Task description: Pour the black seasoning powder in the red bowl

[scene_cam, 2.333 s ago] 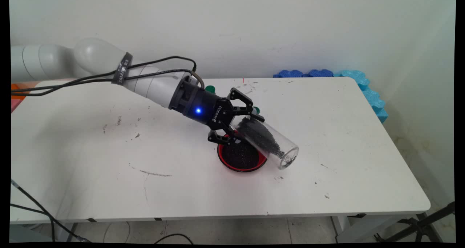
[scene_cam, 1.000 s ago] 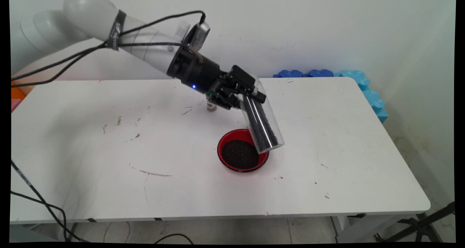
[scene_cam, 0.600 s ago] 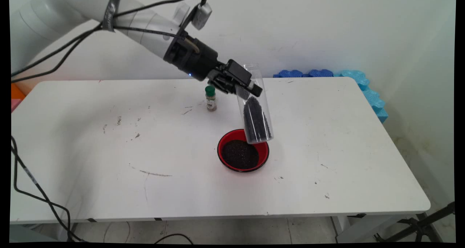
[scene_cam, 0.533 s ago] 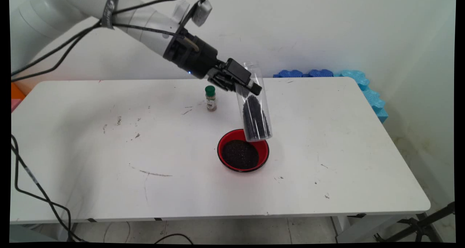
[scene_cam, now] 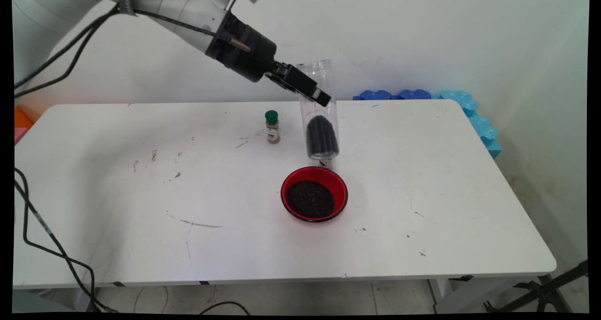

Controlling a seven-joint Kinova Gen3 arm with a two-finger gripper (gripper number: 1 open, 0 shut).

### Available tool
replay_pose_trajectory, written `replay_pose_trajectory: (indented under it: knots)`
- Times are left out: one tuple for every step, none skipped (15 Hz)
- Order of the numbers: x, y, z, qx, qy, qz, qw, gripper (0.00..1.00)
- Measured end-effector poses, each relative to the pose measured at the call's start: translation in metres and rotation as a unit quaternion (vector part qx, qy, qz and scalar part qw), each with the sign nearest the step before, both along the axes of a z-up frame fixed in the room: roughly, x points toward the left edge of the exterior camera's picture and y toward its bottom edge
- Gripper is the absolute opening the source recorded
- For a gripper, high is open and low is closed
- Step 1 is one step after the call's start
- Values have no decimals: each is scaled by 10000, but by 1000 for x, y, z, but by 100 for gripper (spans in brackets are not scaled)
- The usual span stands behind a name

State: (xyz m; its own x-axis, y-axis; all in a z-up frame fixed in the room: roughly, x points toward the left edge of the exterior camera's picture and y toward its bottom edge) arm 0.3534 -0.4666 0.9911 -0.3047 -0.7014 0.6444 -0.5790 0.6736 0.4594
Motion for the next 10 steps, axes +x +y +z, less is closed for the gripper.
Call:
replay_pose_trajectory:
  knots:
    - [1, 0, 2, -124, -69, -76, 9999, 0]
    - [2, 1, 5, -307, -168, -191, 9992, 0]
    - [3, 2, 7, -434, -238, -268, 9984, 0]
    - [5, 2, 9, -591, -326, -366, 9971, 0]
    - [7, 3, 12, -835, -482, -518, 9940, 0]
    - [10, 4, 14, -1033, -625, -634, 9907, 0]
    - [12, 5, 16, -1187, -743, -724, 9875, 0]
    - [15, 6, 17, -1345, -870, -821, 9837, 0]
    - [17, 7, 18, -1485, -981, -896, 9799, 0]
    - [20, 8, 19, -1603, -1079, -955, 9765, 0]
